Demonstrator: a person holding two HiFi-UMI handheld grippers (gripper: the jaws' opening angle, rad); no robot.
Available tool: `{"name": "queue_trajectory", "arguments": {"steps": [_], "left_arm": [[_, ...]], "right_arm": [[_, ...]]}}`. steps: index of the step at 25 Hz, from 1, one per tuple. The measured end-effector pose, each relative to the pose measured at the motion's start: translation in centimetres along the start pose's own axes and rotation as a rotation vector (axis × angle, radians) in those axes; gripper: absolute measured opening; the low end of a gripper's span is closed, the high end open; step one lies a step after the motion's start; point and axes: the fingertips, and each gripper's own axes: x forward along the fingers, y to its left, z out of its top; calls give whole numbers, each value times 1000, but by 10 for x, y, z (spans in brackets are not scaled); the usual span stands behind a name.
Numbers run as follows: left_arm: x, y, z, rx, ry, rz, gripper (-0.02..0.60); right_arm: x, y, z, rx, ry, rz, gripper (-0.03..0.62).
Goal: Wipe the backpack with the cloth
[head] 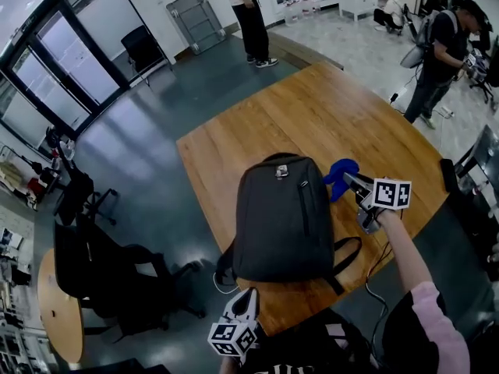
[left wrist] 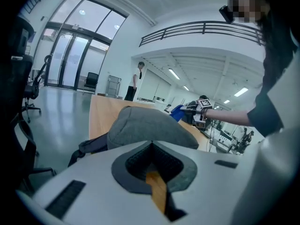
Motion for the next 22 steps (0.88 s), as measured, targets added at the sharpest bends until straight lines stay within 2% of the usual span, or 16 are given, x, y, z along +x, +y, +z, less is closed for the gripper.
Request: {"name": "queue_trajectory", "arguments": {"steps": [4,10,15,22], "left_arm": [[-8,-20,-26,7,19,3,-2],[-21,-22,-29,21,6,0,-2],[-38,-28,-24,54,-22,-73,-2],[-105,-8,-42,49,-37,-184,-2]], "right_arm": [[-30,9,-24,-63,7,11,54],[-85,37,-70,-110,-10,-32,54],[-136,77,-118,-119,-49,-89,54],[-198,162,-195,-28,-181,-154,54]]}}
